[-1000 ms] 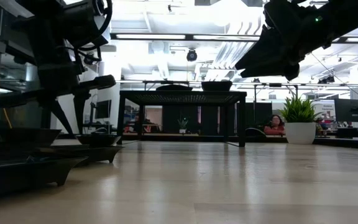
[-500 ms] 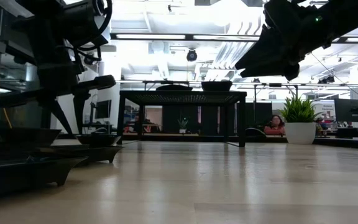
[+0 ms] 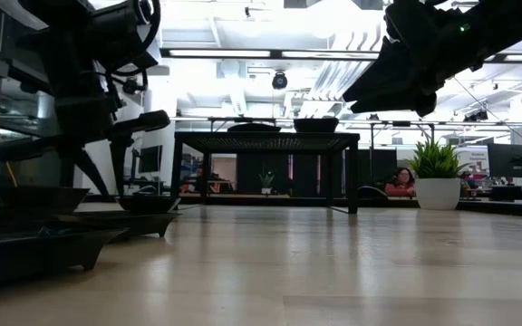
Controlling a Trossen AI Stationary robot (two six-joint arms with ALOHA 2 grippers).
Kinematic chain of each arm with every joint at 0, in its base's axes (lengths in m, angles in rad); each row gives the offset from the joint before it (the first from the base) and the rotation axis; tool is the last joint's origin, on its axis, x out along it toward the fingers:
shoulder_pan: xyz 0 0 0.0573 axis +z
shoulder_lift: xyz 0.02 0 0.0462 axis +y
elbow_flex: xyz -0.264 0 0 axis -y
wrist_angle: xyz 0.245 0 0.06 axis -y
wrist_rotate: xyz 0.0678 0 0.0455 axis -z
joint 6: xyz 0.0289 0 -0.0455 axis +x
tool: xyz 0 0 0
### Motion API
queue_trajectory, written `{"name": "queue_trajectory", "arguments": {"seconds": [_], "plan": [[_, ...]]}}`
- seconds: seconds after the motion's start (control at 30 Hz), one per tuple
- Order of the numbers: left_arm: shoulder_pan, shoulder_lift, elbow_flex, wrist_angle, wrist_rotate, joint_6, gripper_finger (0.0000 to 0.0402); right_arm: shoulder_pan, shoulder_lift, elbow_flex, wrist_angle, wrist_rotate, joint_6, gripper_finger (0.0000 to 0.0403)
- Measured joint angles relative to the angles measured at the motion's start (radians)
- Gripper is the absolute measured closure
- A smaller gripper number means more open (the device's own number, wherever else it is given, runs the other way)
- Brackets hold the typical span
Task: Pick & Place Mini shaped plates
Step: Stack the top black leaf shaped plate on top of the black leaf shaped plates on the shelf
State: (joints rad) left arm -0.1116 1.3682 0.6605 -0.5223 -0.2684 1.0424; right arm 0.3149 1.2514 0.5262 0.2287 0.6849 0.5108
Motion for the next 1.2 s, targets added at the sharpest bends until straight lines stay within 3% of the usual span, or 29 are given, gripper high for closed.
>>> {"name": "queue_trajectory", "arguments": {"seconds": [1.2], "plan": [[0.0, 0.012, 0.0, 0.061, -0.014, -0.021, 0.0341, 0.0, 0.0, 0.0, -0.006, -0.004, -0.003, 0.0226]]}}
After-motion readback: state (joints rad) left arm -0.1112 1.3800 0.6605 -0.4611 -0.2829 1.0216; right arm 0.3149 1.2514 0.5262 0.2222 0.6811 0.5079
